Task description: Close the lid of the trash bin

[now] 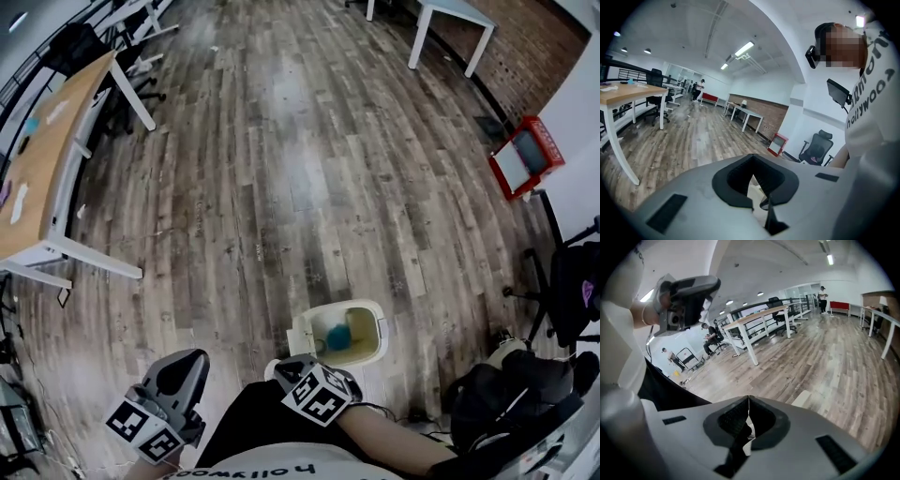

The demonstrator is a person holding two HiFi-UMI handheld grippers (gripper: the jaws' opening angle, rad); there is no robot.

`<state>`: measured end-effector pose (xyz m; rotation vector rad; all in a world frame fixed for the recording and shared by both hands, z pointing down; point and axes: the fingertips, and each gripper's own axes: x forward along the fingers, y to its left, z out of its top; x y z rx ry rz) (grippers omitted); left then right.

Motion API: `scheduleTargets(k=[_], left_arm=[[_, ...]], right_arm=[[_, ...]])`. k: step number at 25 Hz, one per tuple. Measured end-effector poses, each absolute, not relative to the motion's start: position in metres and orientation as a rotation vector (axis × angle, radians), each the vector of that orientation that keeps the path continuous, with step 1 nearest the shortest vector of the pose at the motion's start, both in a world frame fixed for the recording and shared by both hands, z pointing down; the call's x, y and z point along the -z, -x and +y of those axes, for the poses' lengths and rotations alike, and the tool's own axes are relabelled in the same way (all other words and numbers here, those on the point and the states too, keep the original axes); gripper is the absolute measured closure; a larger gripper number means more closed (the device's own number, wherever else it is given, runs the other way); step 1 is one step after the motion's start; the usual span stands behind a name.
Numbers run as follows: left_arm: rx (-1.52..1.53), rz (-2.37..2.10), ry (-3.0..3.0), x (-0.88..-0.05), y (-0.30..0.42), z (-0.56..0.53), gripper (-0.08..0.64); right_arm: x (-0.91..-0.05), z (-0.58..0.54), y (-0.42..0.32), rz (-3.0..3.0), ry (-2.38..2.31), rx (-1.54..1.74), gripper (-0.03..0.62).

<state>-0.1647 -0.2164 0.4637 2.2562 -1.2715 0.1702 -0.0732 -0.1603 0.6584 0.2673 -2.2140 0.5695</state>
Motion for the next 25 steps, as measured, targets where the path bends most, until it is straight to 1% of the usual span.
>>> scheduleTargets(k=[4,9,16,21,25], left_arm=[[-0.204,-1.292,-2.246,-0.468,0.165,-0.206,0.555],[-0.188,-1.275,-2.245,-0.469,0.154,-0.208,0.555],[-0.125,-1.204,-2.285,-0.466,0.125,-0.226,0.555],[-0.104,-1.177,-2.283,-0.475,0.110,-0.234,0.555],[-0.066,-1.189,-2.214,-0.484,0.109,-0.237,0.555]], right_arm=[[-0.679,-0.166,0.073,-2.161,-0.261,-0.525,0.581],[-0.679,-0.176,0.048,-2.107,-0.290,-0.438,0.581],[-0.691,-0.186,-0.038,-2.001,-0.447,-0.477,0.581],[-0.722,-0.195,-0.095,-1.939,-0.564,-0.536,0.581],[-0.752,-0.209,-0.122,-1.897,-0.602,-0.582,0.581]])
